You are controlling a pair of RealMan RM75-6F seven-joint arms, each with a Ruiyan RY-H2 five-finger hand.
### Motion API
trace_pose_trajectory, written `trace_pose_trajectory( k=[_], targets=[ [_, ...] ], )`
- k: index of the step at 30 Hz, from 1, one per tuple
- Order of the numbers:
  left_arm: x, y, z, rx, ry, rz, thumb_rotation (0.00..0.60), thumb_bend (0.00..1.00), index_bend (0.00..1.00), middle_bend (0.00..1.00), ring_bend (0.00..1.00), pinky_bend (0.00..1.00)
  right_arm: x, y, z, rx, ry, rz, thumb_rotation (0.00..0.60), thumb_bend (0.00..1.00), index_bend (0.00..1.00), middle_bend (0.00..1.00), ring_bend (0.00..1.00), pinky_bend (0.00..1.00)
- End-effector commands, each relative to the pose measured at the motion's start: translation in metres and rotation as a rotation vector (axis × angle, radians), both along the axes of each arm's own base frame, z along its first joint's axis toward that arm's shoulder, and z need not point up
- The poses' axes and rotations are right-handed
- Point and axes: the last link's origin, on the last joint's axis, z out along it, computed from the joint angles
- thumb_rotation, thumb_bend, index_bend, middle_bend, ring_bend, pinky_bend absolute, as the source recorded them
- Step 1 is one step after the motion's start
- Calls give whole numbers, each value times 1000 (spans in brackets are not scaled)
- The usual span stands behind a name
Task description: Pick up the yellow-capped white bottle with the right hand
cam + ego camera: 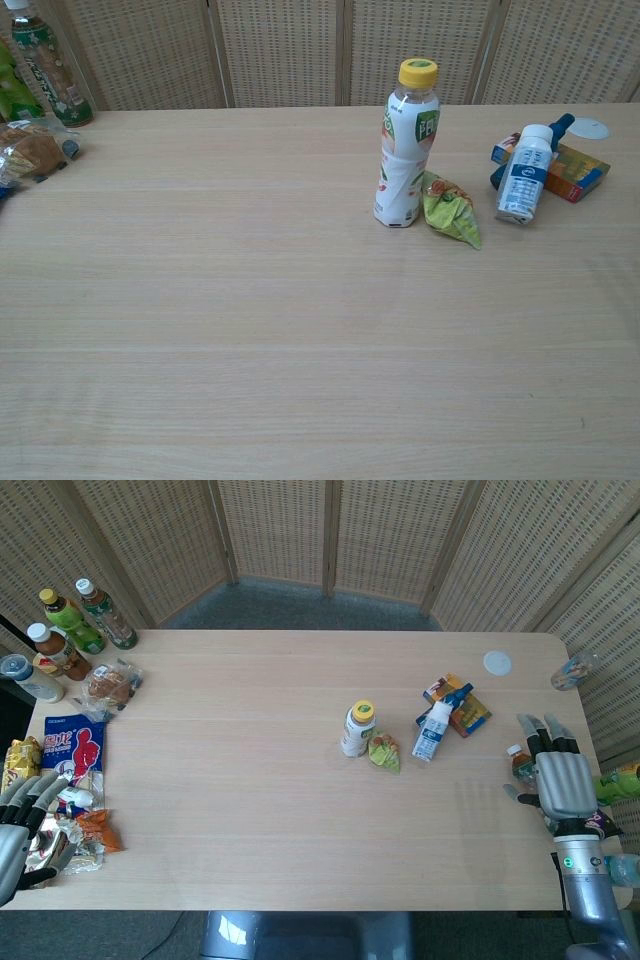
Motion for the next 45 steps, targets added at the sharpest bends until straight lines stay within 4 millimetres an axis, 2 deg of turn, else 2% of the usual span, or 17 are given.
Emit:
trace_pose_trajectory(
  k=[1,14,20,23,30,36,45],
  targets=[
    [-1,0,-1,-4,0,1,600,346,100,65,0,0,1,0,0,1,-1,-1,600,35,15,128,0,148],
    [3,1,1,-3,-13,-19,600,347,100,64,0,0,6,7,3,-6,-66,17,600,33,15,129,0,150],
    [4,3,-1,-14,-16,-18,600,346,100,63,0,0,13,2,-2,20,-220,26,600,28,3,128,0,148],
    [4,3,-1,-17,-18,-18,600,346,100,63,0,0,16,-8,-10,58,-358,26,600,23,0,127,0,148],
    [5,3,-2,-18,-16,-15,600,346,100,63,0,0,33,-46,-38,156,-609,69,600,3,0,78,0,149],
    [2,0,1,-9,-13,3,600,345,99,62,0,0,53,-74,-66,223,-702,118,600,2,0,37,0,127],
    [-4,-4,5,0,-10,29,600,347,91,62,0,0,82,-102,-104,317,-768,148,596,0,0,25,0,126]
  ],
)
